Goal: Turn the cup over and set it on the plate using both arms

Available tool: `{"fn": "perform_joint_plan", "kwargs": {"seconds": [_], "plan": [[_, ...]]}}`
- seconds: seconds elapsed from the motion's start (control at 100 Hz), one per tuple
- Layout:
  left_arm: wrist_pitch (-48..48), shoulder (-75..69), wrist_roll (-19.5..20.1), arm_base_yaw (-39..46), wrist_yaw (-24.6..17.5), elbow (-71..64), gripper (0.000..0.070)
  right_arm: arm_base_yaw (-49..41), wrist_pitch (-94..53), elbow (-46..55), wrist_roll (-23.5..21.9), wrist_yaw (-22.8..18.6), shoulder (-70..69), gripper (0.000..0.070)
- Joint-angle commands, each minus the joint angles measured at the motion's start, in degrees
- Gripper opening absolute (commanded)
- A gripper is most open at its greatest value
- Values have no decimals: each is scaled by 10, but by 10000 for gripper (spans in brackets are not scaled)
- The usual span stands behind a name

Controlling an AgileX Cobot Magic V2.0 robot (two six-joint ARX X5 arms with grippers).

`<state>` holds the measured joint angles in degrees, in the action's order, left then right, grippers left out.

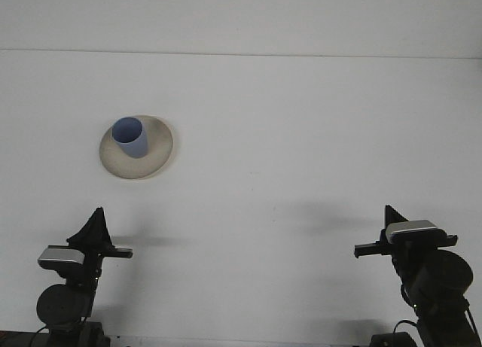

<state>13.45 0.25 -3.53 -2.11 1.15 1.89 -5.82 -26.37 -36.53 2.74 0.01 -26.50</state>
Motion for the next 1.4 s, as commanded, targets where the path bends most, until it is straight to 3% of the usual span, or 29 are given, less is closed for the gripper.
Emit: {"fn": "perform_joint_plan", "kwargs": {"seconds": [0.0,0.35,0.84,1.219,1.389], "plan": [[7,-1,5,1,-1,-11,12,0,7,-2,-3,0,-2,0],[7,-1,5,1,-1,-11,11,7,30,23,-3,0,23,0],[7,-1,5,1,-1,-11,11,66,212,248,-4,0,268,0],[6,-1,5,1,-1,-11,11,69,382,358,-4,0,264,0],[2,-1,5,1,-1,-11,11,69,367,358,-6,0,264,0]]}}
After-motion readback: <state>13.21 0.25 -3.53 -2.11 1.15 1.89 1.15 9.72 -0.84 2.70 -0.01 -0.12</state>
